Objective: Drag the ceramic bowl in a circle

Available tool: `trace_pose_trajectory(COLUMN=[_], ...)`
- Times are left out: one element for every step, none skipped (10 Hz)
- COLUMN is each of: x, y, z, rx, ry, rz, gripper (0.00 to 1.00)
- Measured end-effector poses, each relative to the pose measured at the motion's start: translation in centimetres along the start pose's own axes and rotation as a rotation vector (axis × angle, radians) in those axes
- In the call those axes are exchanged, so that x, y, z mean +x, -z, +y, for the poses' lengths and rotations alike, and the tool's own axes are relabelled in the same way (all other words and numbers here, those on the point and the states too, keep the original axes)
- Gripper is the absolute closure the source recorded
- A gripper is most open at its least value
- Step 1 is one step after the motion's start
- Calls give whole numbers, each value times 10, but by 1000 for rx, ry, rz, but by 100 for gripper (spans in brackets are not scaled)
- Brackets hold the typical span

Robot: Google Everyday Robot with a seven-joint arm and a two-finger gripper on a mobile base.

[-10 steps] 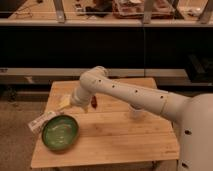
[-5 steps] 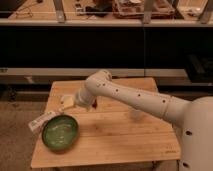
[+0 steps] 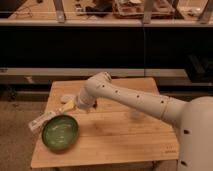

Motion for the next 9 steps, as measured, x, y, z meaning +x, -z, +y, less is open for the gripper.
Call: trace_pose_trajectory(x=[-4, -6, -8, -10, -11, -12, -13, -15, -14], y=[-9, -16, -26, -38, -46, -56, -66, -74, -81], z=[5, 7, 11, 13, 15, 18, 24, 29, 33], rx=[1, -1, -8, -18, -23, -29, -34, -35, -36], ry=[-3, -3, -2, 1, 1, -3, -14, -27, -41], rz=[-18, -31, -48, -68, -81, -98, -115, -130, -142], gripper=[20, 20, 20, 20, 20, 20, 22, 30, 41])
